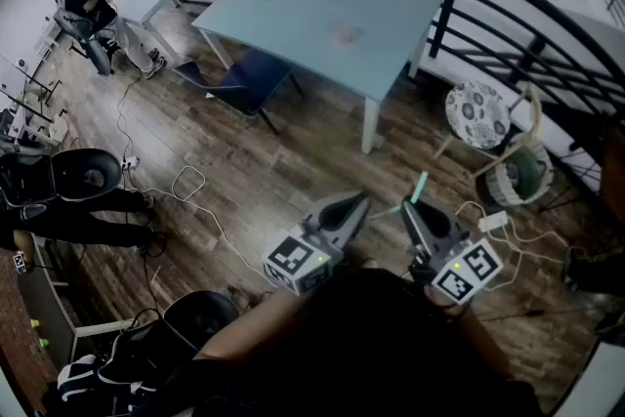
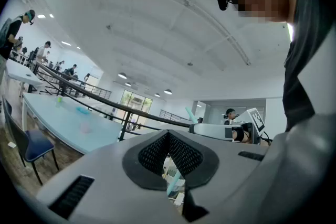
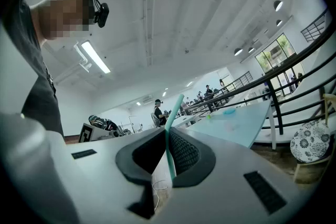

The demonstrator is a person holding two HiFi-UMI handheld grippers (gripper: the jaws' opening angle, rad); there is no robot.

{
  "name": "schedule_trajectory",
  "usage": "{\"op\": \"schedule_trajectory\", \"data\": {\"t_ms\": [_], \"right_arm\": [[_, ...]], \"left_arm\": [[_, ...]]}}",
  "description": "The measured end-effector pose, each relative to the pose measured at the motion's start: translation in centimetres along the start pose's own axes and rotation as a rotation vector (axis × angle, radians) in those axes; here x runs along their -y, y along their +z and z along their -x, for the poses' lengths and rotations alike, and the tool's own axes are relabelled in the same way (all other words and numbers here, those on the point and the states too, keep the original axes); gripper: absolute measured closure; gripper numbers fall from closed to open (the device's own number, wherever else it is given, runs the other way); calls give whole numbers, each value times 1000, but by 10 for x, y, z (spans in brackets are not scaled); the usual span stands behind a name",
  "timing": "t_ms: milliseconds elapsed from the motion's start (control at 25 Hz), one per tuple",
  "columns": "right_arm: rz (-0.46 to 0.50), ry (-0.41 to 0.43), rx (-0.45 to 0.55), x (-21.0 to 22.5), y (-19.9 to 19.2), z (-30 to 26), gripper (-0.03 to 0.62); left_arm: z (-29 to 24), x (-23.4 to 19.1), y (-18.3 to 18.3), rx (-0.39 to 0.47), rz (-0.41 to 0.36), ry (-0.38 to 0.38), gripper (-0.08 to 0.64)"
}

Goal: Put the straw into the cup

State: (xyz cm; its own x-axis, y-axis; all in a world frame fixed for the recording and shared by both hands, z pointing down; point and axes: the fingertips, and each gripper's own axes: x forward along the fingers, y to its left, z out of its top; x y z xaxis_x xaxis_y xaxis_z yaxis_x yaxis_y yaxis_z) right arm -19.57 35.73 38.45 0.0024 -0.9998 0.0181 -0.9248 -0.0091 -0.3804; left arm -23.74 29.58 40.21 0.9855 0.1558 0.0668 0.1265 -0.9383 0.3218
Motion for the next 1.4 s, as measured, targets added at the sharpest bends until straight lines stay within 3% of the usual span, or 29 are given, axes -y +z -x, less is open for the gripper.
{"op": "schedule_trajectory", "data": {"t_ms": [400, 680, 1000, 1400], "right_arm": [[-14, 3, -1, 4, -5, -20, 563], [-8, -1, 2, 8, -2, -58, 561], [-20, -7, 8, 17, 2, -149, 561], [-25, 6, -5, -2, 4, -266, 561]], "left_arm": [[-2, -24, -3, -14, 22, 4, 549], [-1, -64, 1, -25, 50, -2, 549], [4, -144, 32, -15, -13, -34, 549], [36, -233, 68, -52, -18, -60, 549]]}}
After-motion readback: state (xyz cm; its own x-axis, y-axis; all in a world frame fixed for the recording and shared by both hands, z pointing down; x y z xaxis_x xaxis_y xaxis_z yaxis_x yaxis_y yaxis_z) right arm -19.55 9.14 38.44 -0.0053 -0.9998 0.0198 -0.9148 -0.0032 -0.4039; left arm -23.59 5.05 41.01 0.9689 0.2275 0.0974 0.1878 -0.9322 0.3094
